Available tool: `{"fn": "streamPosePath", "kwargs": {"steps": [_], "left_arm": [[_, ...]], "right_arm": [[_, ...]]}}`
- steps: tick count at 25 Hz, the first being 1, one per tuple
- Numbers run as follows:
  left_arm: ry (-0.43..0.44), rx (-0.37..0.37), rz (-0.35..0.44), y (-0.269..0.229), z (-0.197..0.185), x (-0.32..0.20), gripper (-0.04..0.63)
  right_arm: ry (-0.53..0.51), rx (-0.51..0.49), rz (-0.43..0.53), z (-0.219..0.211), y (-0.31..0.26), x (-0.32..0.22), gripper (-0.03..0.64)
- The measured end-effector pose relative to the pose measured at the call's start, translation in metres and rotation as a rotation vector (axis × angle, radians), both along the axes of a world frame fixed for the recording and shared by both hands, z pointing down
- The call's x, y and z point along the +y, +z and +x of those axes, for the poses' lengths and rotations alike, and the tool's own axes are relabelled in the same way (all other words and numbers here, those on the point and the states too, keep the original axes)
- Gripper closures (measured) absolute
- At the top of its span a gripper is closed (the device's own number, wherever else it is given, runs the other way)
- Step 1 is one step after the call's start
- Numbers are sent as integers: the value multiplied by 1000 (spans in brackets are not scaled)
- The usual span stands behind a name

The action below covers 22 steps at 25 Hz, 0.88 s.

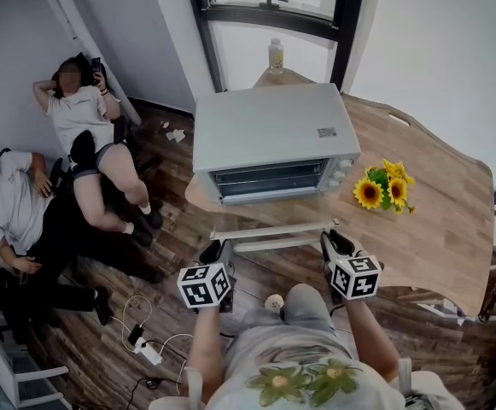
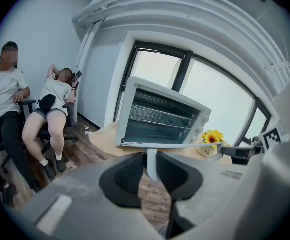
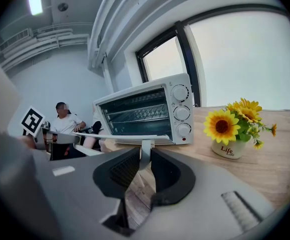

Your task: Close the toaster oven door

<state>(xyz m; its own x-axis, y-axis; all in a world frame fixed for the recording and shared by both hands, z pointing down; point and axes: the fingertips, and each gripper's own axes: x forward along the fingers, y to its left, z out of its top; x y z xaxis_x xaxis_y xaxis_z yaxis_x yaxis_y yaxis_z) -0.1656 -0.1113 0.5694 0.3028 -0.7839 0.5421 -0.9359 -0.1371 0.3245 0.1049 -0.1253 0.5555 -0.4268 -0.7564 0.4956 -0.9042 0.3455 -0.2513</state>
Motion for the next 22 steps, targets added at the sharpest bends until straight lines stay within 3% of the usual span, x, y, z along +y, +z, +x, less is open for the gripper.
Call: {"fn": "streamPosePath", "kwargs": {"steps": [22], "left_arm": [[-14, 41, 43, -22, -3, -15, 499]], "right_arm": [[17, -10, 24, -2, -22, -15, 541]]}}
